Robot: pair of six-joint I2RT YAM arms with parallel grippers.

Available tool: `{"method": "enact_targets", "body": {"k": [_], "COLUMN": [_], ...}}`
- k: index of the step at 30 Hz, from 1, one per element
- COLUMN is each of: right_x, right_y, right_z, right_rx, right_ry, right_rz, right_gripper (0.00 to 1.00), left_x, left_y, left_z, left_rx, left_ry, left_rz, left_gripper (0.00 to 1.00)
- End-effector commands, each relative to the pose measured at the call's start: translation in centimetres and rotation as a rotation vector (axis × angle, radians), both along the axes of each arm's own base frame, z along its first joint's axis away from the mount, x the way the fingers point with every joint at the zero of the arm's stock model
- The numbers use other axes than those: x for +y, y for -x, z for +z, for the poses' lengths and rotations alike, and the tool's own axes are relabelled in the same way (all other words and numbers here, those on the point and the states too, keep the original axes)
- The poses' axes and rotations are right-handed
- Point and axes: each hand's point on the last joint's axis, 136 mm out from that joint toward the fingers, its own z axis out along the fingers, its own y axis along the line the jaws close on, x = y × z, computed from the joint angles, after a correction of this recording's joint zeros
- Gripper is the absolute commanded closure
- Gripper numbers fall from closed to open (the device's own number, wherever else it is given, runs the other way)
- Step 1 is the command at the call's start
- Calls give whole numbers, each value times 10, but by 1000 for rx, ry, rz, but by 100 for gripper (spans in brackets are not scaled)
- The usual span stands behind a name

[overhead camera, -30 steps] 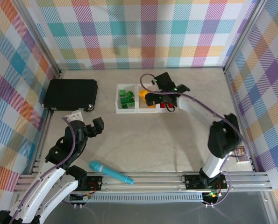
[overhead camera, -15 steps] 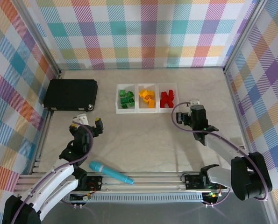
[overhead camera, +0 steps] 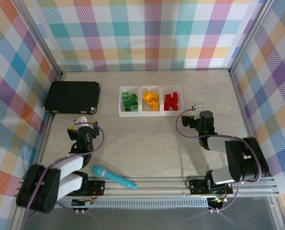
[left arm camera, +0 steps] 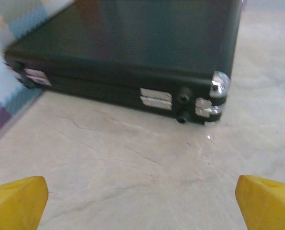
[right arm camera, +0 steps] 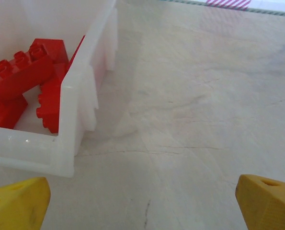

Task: Sort the legos into containers by color
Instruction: Reset both arms

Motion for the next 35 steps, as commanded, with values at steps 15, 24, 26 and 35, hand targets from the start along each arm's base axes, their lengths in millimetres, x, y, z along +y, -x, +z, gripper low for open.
{"method": "enact_targets", "body": {"k": [15, 24, 26, 35], "right_x": [-41, -41, -41, -31], "right_y": [-24, -24, -24, -24], "right_z": [10, 10, 10, 10], "right_rx": [-81, -79, -77, -67], "right_ry": [-170, -170, -169, -171], "right_rz": [-120, -117, -118, -57], "right_gripper": [1, 1, 1, 1], "left_x": [-38, -38, -38, -38], "left_y": [-86, -86, -86, -86], "left_z": [-5, -5, -5, -5], "left_rx": [-8, -10, -10, -10], "left_ry": [113, 114, 113, 113], "left_rz": [-242, -244, -244, -244], "left_gripper": [0, 0, 0, 1]}}
